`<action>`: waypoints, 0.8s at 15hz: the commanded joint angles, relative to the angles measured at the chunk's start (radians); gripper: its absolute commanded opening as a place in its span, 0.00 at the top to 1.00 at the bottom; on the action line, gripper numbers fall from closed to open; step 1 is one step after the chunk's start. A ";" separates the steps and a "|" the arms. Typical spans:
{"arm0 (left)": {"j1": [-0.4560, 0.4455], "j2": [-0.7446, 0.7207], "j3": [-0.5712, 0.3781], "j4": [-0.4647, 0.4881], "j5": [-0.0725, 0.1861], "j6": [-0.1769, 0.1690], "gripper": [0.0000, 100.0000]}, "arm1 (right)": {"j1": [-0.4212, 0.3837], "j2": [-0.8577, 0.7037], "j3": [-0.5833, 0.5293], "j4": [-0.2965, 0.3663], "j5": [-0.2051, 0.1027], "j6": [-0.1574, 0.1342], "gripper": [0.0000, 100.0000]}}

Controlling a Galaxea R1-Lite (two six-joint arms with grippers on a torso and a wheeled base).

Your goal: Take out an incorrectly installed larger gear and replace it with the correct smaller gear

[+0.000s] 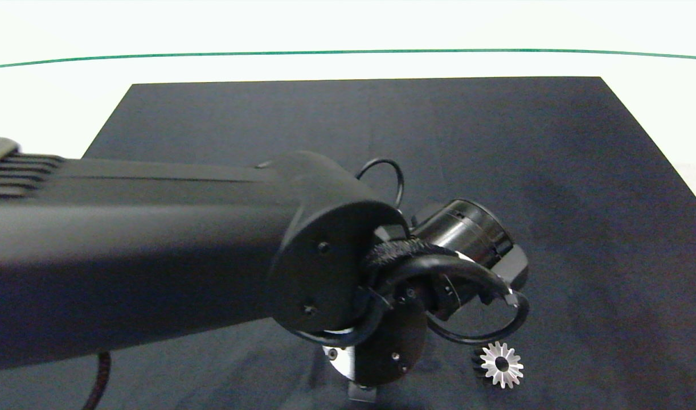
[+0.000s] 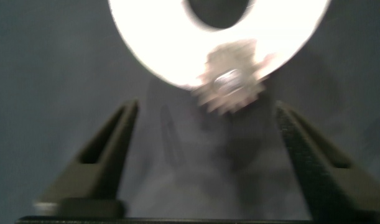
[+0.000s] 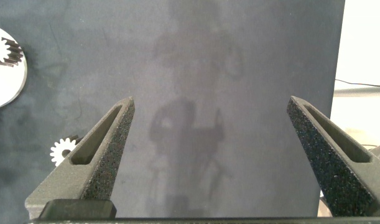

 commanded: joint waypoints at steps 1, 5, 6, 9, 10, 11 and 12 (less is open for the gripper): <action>0.092 -0.249 0.080 0.213 0.007 -0.037 0.00 | 0.005 0.006 0.007 0.004 -0.001 -0.001 0.00; 0.236 -0.544 0.195 0.253 0.006 -0.027 0.00 | 0.028 0.027 0.030 0.004 -0.002 -0.004 0.00; 0.273 -0.593 0.196 0.295 0.006 -0.032 0.00 | 0.046 0.036 0.039 0.004 -0.005 -0.004 0.00; 0.366 -0.711 0.202 0.339 0.006 -0.029 0.00 | 0.060 0.056 0.049 0.004 -0.005 -0.006 0.00; 0.417 -0.757 0.219 0.338 0.004 -0.023 0.00 | 0.069 0.068 0.053 0.004 -0.005 -0.006 0.00; 0.438 -0.768 0.224 0.335 0.004 0.008 0.00 | 0.074 0.076 0.054 0.004 -0.010 -0.004 0.00; 0.469 -0.783 0.224 0.329 0.004 0.042 0.00 | 0.074 0.085 0.054 0.004 -0.013 -0.004 0.00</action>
